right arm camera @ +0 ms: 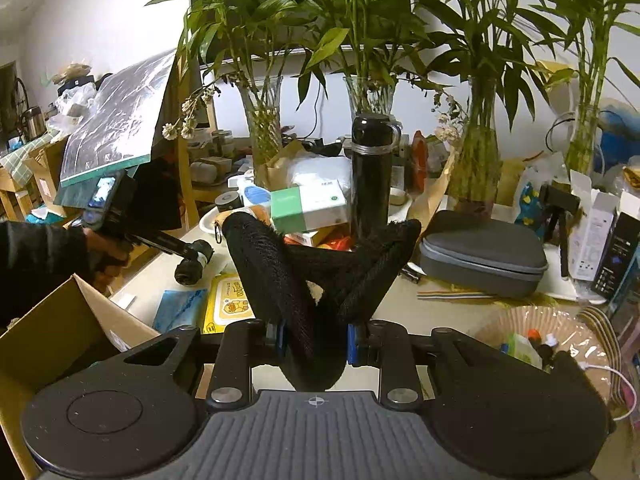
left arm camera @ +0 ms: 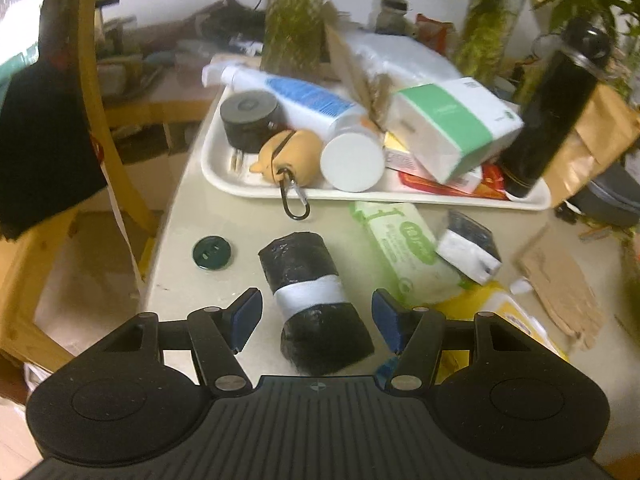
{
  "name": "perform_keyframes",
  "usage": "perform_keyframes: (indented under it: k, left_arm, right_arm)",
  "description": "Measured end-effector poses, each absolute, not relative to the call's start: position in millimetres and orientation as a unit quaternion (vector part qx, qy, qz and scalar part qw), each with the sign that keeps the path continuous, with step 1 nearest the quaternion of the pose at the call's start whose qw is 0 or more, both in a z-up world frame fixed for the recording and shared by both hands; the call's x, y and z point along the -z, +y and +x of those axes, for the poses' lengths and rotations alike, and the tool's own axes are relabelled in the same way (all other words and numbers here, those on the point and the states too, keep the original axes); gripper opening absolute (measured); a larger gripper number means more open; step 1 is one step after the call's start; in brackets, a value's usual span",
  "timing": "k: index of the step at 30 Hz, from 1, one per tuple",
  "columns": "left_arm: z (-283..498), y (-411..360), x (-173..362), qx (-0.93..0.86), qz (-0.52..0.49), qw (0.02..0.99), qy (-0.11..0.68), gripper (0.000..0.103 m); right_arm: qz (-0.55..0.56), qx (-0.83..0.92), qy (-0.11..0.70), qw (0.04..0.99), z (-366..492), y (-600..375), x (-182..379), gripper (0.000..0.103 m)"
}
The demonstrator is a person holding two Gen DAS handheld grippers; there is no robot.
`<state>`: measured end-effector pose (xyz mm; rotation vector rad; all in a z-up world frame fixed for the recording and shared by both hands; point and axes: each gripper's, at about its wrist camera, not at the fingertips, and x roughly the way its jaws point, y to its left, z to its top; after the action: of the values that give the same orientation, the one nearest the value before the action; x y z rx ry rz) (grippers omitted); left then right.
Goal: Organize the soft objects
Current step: 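Close the left tool around the black trash-bag roll with white band, then carry the roll into the box and open the left tool while the right tool carries the slipper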
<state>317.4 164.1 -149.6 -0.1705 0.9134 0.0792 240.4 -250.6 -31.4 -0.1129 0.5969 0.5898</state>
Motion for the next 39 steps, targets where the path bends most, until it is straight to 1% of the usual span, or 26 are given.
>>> perform_keyframes:
  k: [2,3,5,6,13,20,26,39]
  left_arm:
    - [321.9,164.9,156.3,-0.037,-0.087,0.892,0.442,0.058]
    - [323.8,164.6,159.5,-0.037,-0.087,0.891,0.443,0.054]
    - [326.9,164.0,165.4,-0.043,-0.088,0.890,0.446,0.051]
    - [327.3,164.1,166.9,-0.048,-0.086,0.891,0.443,0.044]
    - [319.7,170.3,160.3,-0.043,-0.113,0.898,0.422,0.042]
    - [293.9,154.8,113.4,-0.013,-0.093,0.915,0.392,0.042]
    - [265.4,135.5,74.0,-0.023,-0.066,0.920,0.385,0.042]
    - [209.5,97.7,12.4,-0.056,-0.015,0.931,0.360,0.042]
  right_arm:
    - [-0.052,-0.281,0.290,0.913,241.2,-252.2,31.7,0.030]
    - [-0.050,-0.280,0.291,0.914,241.3,-253.1,31.6,0.030]
    - [-0.051,-0.277,0.291,0.914,241.5,-253.2,31.8,0.030]
    - [-0.051,-0.276,0.292,0.914,241.5,-253.1,31.8,0.030]
    - [-0.057,-0.271,0.293,0.915,240.9,-249.6,30.8,0.030]
    - [-0.051,-0.266,0.293,0.917,237.2,-247.0,24.5,0.030]
    - [-0.048,-0.269,0.292,0.917,227.1,-239.3,16.5,0.030]
    - [-0.057,-0.285,0.287,0.913,199.7,-226.0,0.8,0.030]
